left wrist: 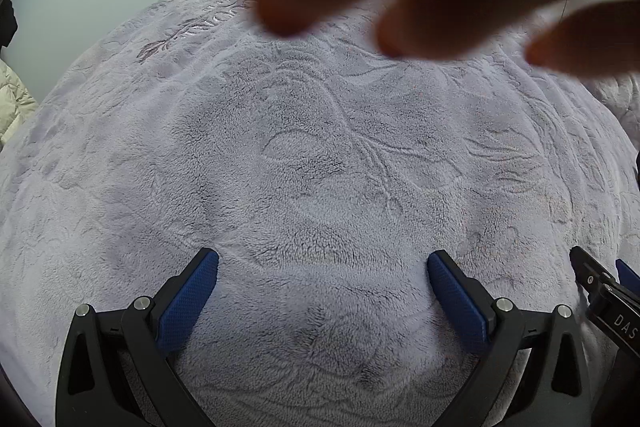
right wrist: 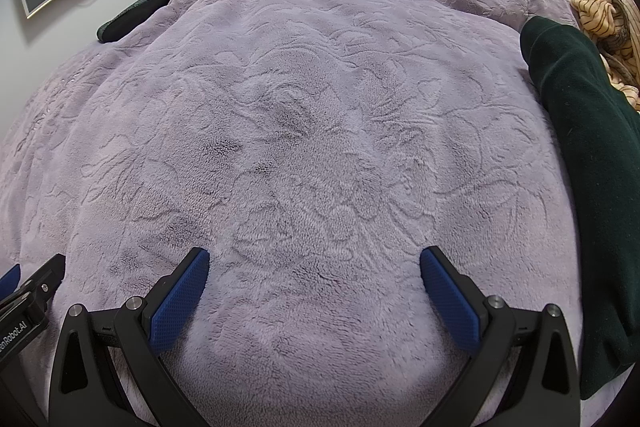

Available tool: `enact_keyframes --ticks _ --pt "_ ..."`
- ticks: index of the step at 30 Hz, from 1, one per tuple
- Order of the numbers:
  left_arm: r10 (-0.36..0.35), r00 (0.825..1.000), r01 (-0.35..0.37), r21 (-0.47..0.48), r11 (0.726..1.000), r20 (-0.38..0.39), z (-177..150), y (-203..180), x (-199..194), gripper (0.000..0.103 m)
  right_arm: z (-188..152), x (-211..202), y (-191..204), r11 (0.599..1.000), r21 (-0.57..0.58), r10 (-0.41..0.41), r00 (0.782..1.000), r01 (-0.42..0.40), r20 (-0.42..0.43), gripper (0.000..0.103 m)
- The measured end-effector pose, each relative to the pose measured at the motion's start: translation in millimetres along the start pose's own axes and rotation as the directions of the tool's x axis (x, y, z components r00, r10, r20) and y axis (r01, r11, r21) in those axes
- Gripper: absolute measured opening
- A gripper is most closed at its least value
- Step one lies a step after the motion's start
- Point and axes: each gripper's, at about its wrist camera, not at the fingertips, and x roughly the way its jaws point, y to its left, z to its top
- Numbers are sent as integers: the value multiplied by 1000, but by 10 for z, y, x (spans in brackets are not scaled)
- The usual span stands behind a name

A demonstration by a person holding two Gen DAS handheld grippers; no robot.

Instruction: Fold small clothes

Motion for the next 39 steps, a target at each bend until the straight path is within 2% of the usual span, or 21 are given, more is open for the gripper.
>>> enact_keyframes --ticks 6,13,39 --pt "-3 1000 3 -3 1000 2 -4 10 -6 103 0 0 0 1000 0 0 1000 0 0 103" --pt "27 1000 -27 22 999 12 -24 -52 -16 103 -2 2 -3 1000 0 0 1000 0 0 103" --pt "13 1000 -13 10 1000 5 -26 -49 -13 103 -1 1 -3 1000 0 0 1000 0 0 103"
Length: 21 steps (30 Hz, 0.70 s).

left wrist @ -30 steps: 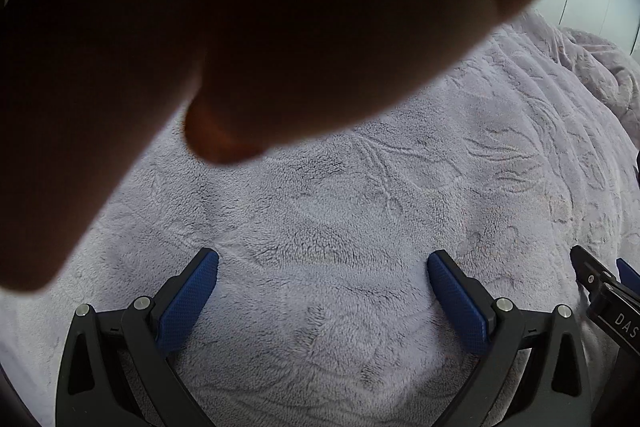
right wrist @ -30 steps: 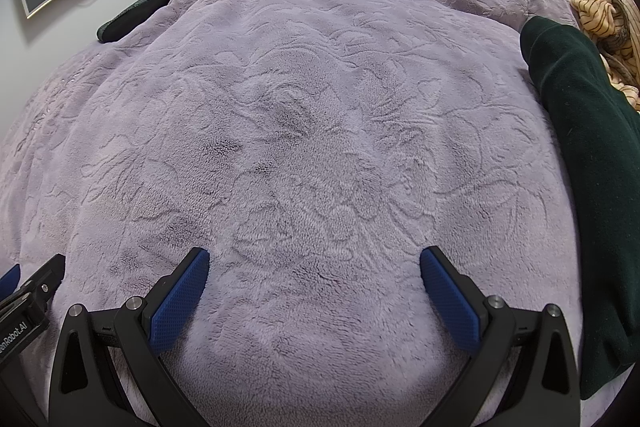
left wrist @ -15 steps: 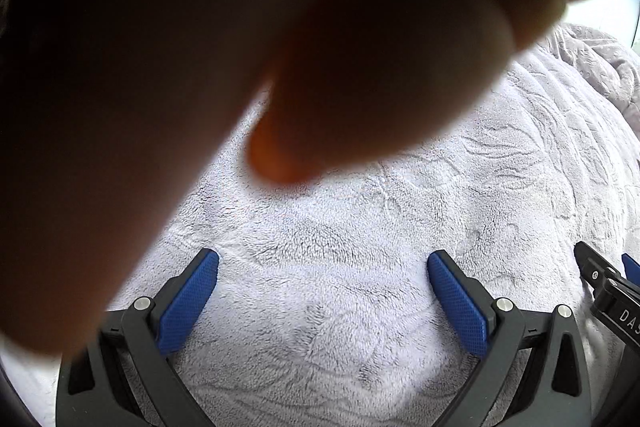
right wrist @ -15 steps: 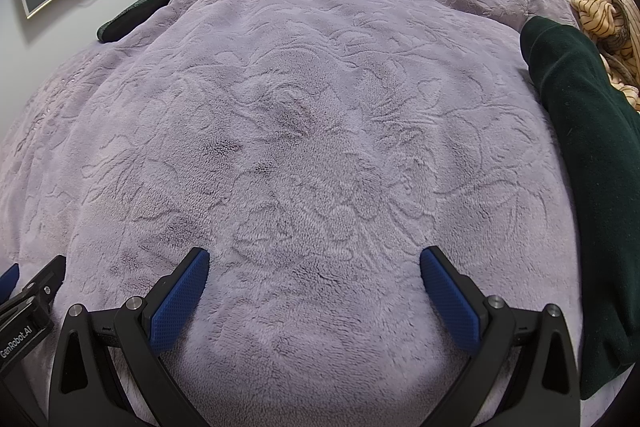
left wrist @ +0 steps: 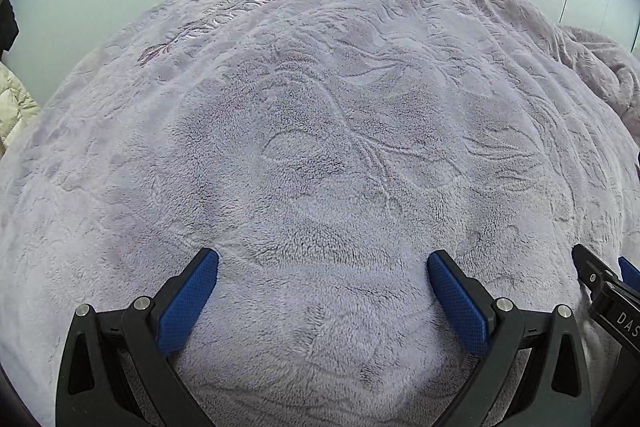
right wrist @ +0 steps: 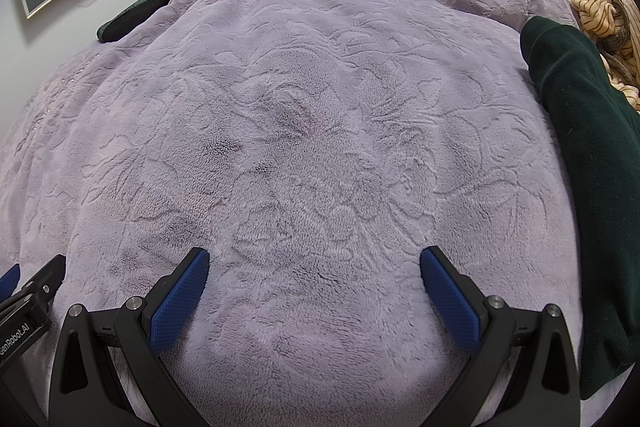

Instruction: Fold small clothes

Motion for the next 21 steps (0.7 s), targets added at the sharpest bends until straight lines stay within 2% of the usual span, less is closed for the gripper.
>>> enact_keyframes --ticks 21 --pt "-1 1000 1 -1 1000 0 13 23 5 103 1 -1 0 1000 0 0 1000 0 0 103"
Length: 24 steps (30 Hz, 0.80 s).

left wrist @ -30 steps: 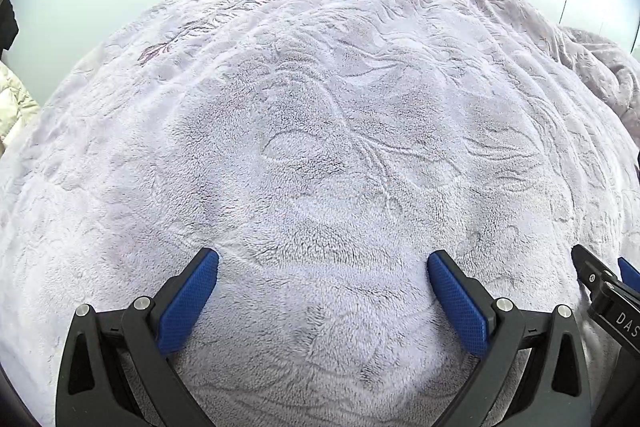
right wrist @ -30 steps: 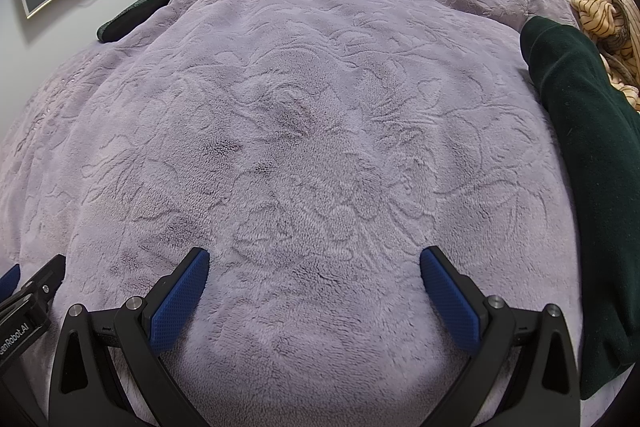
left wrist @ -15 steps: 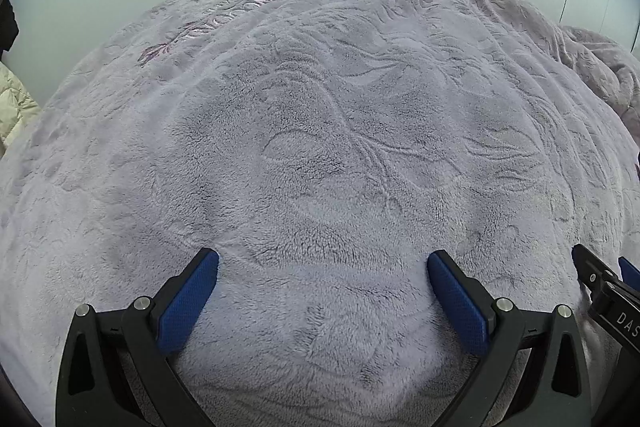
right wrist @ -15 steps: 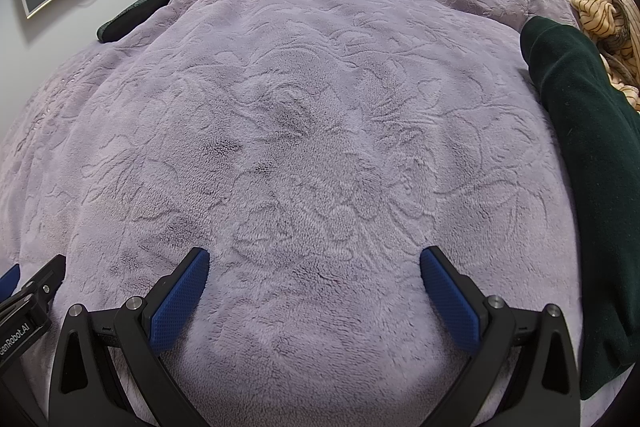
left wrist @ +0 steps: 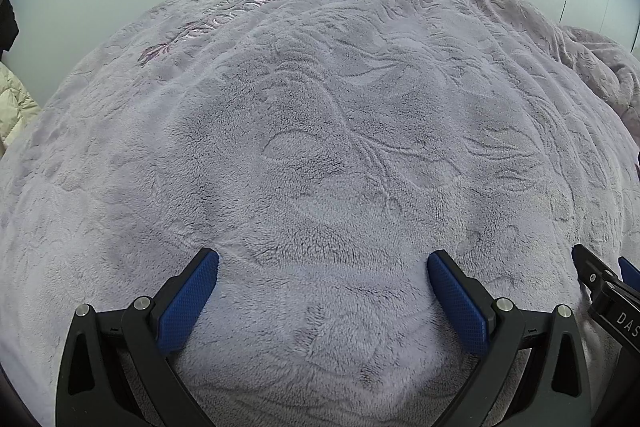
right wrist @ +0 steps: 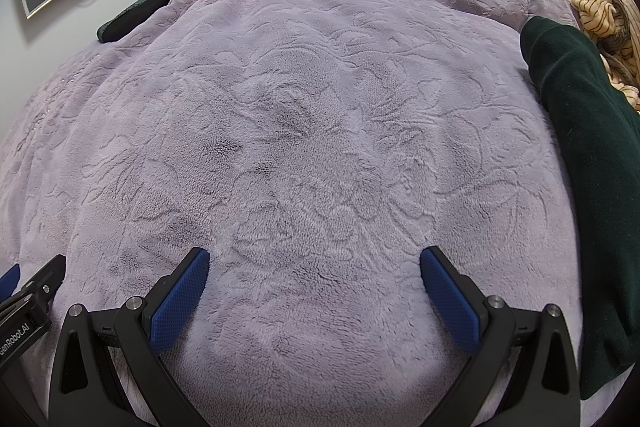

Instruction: Fold small clothes

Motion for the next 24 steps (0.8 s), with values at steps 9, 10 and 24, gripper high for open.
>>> enact_keyframes --ticks 9,10,24 --pt "-2 1000 2 -2 1000 6 16 33 -18 103 0 0 0 1000 0 0 1000 0 0 103" --pt "-3 1000 3 -2 1000 8 3 30 -23 103 0 0 0 1000 0 0 1000 0 0 103" --pt "-9 999 10 -11 1000 36 -42 33 -38 103 0 0 -1 1000 0 0 1000 0 0 103"
